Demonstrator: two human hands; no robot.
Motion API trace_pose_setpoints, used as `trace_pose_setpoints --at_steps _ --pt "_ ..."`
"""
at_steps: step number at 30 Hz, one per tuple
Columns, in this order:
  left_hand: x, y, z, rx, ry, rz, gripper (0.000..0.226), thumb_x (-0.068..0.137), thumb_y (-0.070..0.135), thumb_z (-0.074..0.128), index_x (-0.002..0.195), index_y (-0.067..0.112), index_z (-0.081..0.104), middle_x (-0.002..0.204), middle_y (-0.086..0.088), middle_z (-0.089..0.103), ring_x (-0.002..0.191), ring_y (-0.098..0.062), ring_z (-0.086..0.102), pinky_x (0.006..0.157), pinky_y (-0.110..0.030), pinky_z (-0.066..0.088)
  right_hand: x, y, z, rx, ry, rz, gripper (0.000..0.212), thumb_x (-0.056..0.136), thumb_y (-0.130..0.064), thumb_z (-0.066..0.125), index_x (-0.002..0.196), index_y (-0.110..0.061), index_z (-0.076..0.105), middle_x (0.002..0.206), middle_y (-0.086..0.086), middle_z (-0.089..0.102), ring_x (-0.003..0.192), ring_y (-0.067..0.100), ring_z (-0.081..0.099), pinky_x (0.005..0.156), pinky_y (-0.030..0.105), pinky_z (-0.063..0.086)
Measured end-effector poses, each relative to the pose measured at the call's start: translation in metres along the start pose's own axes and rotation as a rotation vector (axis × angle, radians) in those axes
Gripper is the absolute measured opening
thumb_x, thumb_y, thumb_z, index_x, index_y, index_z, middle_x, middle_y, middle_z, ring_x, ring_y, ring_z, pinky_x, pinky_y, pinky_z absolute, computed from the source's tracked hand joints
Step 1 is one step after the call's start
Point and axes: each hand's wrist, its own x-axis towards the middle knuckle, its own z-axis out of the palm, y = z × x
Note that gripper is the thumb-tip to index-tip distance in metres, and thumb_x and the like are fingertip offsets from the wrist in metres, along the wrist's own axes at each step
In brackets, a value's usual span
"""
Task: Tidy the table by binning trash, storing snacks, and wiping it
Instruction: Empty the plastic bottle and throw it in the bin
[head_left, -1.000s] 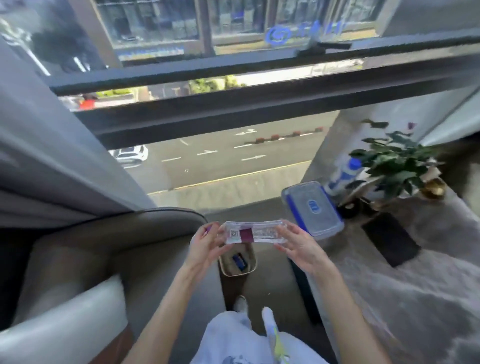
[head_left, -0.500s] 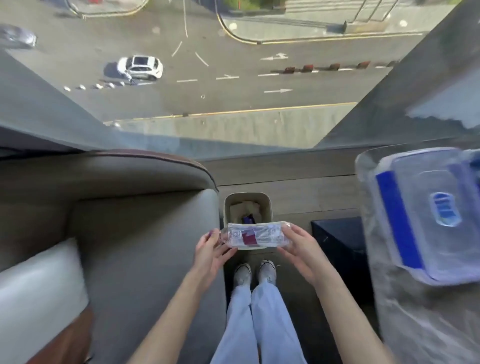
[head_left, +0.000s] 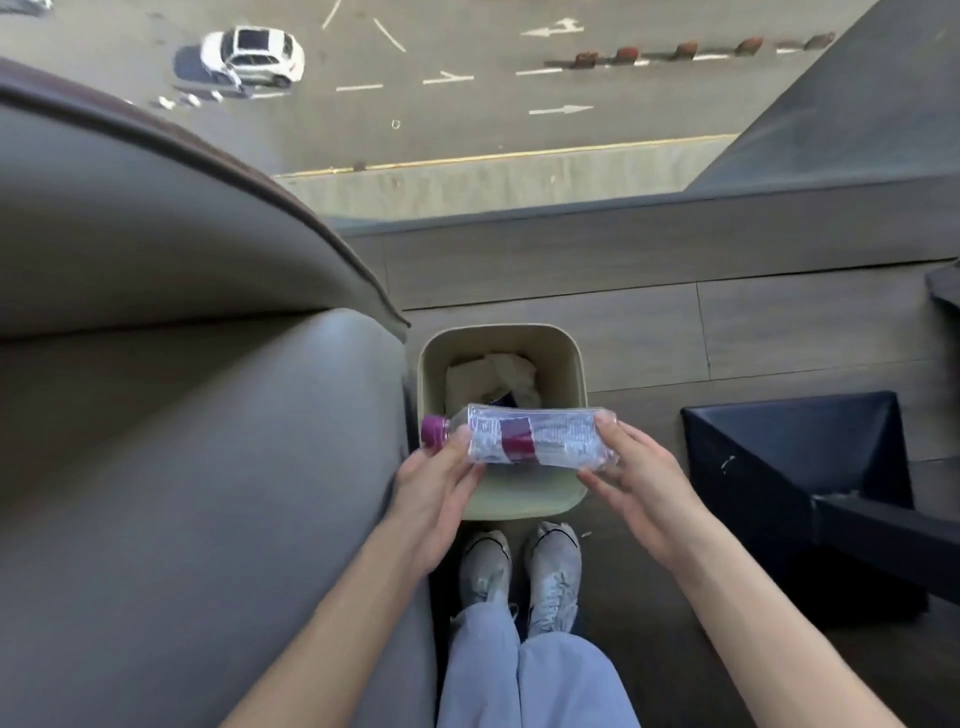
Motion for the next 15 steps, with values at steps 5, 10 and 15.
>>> trace_pose_setpoints --at_steps 5,10,15 --pt "0.044 -0.006 0.016 0.037 0.011 -0.008 0.039 0.094 0.009 0.058 0.132 0.006 0.049 0.119 -0.015 0.062 0.103 -0.027 0.059 0.106 -0.042 0.043 0.014 0.017 -0.003 -0.049 -0.027 0.103 0.044 0.087 -0.026 0.071 0.125 -0.011 0.055 0.120 0.015 0.068 0.110 0.030 0.067 0.098 0.044 0.054" --pt "0.073 -0.022 0.029 0.174 0.036 -0.039 0.046 0.093 0.011 0.061 0.135 0.005 0.045 0.119 -0.019 0.061 0.109 -0.034 0.061 0.103 -0.055 0.047 0.028 0.036 0.024 -0.352 -0.157 0.171 0.056 0.082 -0.025 0.076 0.131 -0.015 0.051 0.123 0.011 0.063 0.109 0.023 0.066 0.090 0.038 0.058" --pt "0.099 -0.037 0.027 0.614 0.129 -0.058 0.039 0.093 0.028 0.060 0.125 0.006 0.054 0.123 -0.017 0.066 0.114 -0.036 0.063 0.104 -0.051 0.048 0.068 0.051 0.064 -0.683 0.019 0.131 0.048 0.077 -0.042 0.072 0.113 -0.017 0.051 0.113 0.005 0.063 0.104 0.026 0.065 0.096 0.044 0.054"
